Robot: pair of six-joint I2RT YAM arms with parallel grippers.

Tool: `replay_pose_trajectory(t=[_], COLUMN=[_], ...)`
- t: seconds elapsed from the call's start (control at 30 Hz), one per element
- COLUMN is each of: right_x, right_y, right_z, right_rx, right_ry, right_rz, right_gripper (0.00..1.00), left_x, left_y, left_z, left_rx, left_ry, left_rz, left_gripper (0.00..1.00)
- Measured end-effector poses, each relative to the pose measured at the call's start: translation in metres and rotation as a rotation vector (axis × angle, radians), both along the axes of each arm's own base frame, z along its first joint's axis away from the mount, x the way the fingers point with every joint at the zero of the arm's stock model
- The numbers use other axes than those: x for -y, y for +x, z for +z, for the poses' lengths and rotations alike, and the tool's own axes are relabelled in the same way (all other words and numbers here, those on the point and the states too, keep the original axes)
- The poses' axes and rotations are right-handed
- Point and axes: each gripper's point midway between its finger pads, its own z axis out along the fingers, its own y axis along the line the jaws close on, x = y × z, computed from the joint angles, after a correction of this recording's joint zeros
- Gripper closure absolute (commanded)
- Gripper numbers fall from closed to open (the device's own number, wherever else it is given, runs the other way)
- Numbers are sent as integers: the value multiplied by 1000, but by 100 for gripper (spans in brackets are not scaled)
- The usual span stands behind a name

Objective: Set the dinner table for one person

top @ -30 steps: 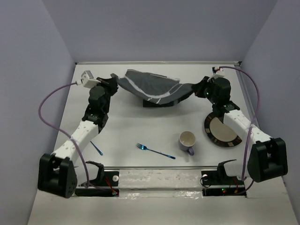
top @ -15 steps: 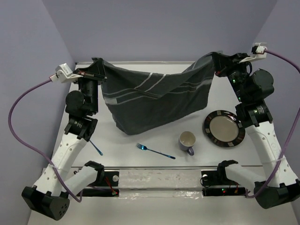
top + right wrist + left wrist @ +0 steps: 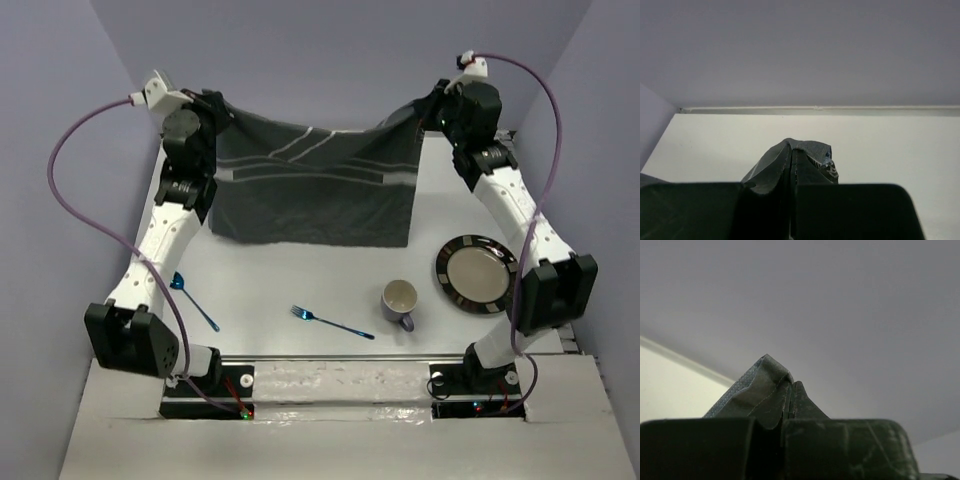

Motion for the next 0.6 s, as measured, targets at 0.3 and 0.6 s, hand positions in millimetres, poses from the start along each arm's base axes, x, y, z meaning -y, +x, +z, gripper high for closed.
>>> replay_pose_trajectory(t=[0.3, 0.6], right_x=[-3, 4], right_y=[11, -47], right_z=[100, -84], right_rx=[180, -74], right_ry=[-10, 42], right_rz=[14, 19], right_gripper=[100, 100], left_x=[-10, -19], left_y=[-11, -45], left_z=[101, -102], left_rx=[171, -79], left_ry=[-16, -73], left_rz=[-43, -51], left_gripper=[100, 100])
